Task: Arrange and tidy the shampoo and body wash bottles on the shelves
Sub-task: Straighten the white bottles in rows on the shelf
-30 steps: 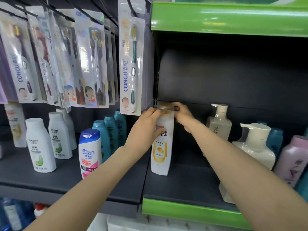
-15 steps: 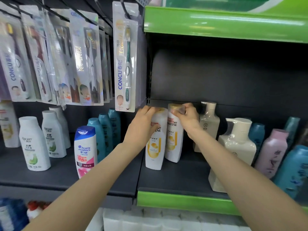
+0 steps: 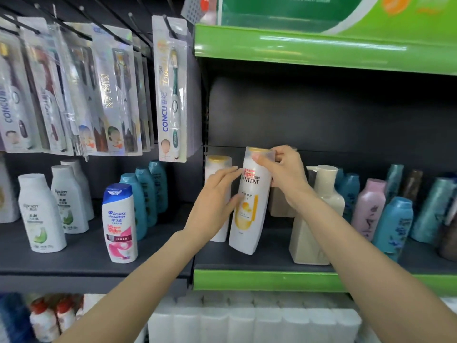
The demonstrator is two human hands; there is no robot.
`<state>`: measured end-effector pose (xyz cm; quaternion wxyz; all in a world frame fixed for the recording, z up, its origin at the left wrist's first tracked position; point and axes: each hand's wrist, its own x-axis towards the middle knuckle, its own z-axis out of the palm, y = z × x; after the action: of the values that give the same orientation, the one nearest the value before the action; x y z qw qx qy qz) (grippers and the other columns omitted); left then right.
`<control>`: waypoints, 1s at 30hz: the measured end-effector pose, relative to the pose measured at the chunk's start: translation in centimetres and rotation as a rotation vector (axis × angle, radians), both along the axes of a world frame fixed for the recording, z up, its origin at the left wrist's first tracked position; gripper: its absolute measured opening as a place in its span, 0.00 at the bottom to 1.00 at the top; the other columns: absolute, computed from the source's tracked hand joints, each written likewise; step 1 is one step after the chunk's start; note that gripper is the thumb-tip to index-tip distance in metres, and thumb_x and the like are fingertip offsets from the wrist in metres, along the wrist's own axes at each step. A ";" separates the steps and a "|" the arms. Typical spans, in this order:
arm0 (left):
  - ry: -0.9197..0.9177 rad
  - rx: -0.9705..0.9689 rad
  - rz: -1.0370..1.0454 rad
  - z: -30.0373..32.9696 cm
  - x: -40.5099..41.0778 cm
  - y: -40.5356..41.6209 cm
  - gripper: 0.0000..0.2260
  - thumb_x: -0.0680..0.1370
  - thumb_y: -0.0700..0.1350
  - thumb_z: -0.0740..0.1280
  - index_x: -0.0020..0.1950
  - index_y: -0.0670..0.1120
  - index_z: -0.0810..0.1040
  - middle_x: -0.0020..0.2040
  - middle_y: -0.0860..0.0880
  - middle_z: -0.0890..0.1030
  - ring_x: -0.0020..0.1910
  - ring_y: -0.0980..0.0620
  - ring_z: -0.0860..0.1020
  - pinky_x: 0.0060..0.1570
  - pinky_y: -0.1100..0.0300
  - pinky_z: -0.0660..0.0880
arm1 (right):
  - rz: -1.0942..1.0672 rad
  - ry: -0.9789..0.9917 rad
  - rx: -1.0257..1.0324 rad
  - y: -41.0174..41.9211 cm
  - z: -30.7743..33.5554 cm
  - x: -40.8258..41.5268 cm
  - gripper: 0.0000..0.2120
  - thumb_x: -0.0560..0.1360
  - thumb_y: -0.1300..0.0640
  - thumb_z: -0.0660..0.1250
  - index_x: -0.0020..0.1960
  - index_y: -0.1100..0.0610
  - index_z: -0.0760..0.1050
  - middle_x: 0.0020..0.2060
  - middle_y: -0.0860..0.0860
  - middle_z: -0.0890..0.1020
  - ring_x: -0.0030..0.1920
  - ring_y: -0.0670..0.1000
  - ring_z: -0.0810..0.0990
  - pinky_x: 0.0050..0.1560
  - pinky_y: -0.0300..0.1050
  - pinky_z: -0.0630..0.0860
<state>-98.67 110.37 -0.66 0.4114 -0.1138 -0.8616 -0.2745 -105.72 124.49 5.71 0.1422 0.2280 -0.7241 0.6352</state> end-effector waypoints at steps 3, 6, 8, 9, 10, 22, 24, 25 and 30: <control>-0.185 0.145 -0.101 -0.3 0.5 0.9 0.32 0.73 0.51 0.71 0.74 0.56 0.60 0.65 0.54 0.71 0.61 0.57 0.71 0.61 0.58 0.70 | 0.009 -0.088 -0.046 0.2 -0.1 0.7 0.14 0.71 0.53 0.73 0.50 0.60 0.74 0.48 0.57 0.82 0.46 0.54 0.82 0.46 0.56 0.80; -0.298 0.127 -0.099 -0.8 0.7 1.4 0.44 0.67 0.57 0.74 0.75 0.62 0.50 0.68 0.57 0.69 0.63 0.56 0.70 0.58 0.54 0.72 | 0.032 -0.177 -0.115 0.5 -0.4 1.2 0.14 0.72 0.54 0.72 0.51 0.62 0.74 0.43 0.55 0.82 0.41 0.50 0.82 0.43 0.54 0.82; -0.307 0.112 -0.063 -1.0 0.9 1.5 0.46 0.66 0.56 0.75 0.75 0.62 0.49 0.69 0.57 0.69 0.64 0.55 0.70 0.59 0.51 0.73 | 0.032 -0.210 -0.142 0.4 -0.9 1.5 0.11 0.73 0.54 0.72 0.47 0.59 0.73 0.39 0.51 0.80 0.39 0.48 0.81 0.40 0.51 0.81; -0.304 0.118 -0.047 -1.1 1.0 1.5 0.45 0.65 0.55 0.75 0.74 0.63 0.50 0.67 0.56 0.71 0.62 0.54 0.71 0.57 0.49 0.73 | 0.028 -0.224 -0.150 0.3 -1.3 1.6 0.12 0.73 0.54 0.72 0.48 0.60 0.73 0.40 0.51 0.80 0.39 0.48 0.81 0.38 0.49 0.81; -0.303 0.121 -0.029 -1.1 1.2 1.5 0.45 0.65 0.53 0.76 0.74 0.63 0.51 0.65 0.56 0.72 0.60 0.53 0.72 0.56 0.48 0.74 | 0.027 -0.239 -0.158 0.2 -1.6 1.7 0.14 0.73 0.54 0.72 0.51 0.61 0.74 0.41 0.51 0.81 0.40 0.48 0.81 0.36 0.46 0.81; -0.422 0.336 -0.186 -0.9 3.5 -0.5 0.41 0.68 0.44 0.75 0.72 0.64 0.55 0.52 0.61 0.74 0.46 0.60 0.76 0.43 0.69 0.72 | 0.405 -0.320 -0.126 0.3 -4.3 3.6 0.10 0.76 0.59 0.66 0.56 0.60 0.78 0.50 0.55 0.84 0.49 0.53 0.84 0.44 0.56 0.82; -0.397 0.350 -0.154 -1.3 3.9 -0.6 0.41 0.69 0.47 0.75 0.73 0.64 0.53 0.55 0.61 0.73 0.48 0.62 0.76 0.43 0.71 0.72 | 0.329 -0.321 -0.151 0.1 -4.1 3.6 0.11 0.76 0.58 0.67 0.56 0.61 0.77 0.49 0.55 0.84 0.49 0.54 0.84 0.43 0.54 0.82; -0.384 0.337 -0.113 -1.5 4.2 -0.7 0.41 0.68 0.50 0.75 0.73 0.63 0.53 0.58 0.59 0.73 0.48 0.61 0.76 0.45 0.70 0.72 | 0.295 -0.332 -0.182 0.0 -4.1 3.5 0.10 0.76 0.58 0.68 0.55 0.61 0.77 0.49 0.55 0.83 0.48 0.54 0.84 0.42 0.53 0.82; -0.406 0.081 0.082 -1.9 4.7 -1.6 0.35 0.64 0.55 0.75 0.68 0.58 0.66 0.56 0.54 0.74 0.49 0.53 0.77 0.52 0.49 0.76 | 0.190 -0.419 -0.327 -0.2 -3.9 2.9 0.06 0.75 0.56 0.69 0.49 0.58 0.76 0.48 0.55 0.83 0.47 0.53 0.83 0.38 0.49 0.82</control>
<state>-94.00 108.77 -2.53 0.2444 -0.0044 -0.9191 -0.3092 -102.84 124.33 1.83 -0.0358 0.1327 -0.6010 0.7873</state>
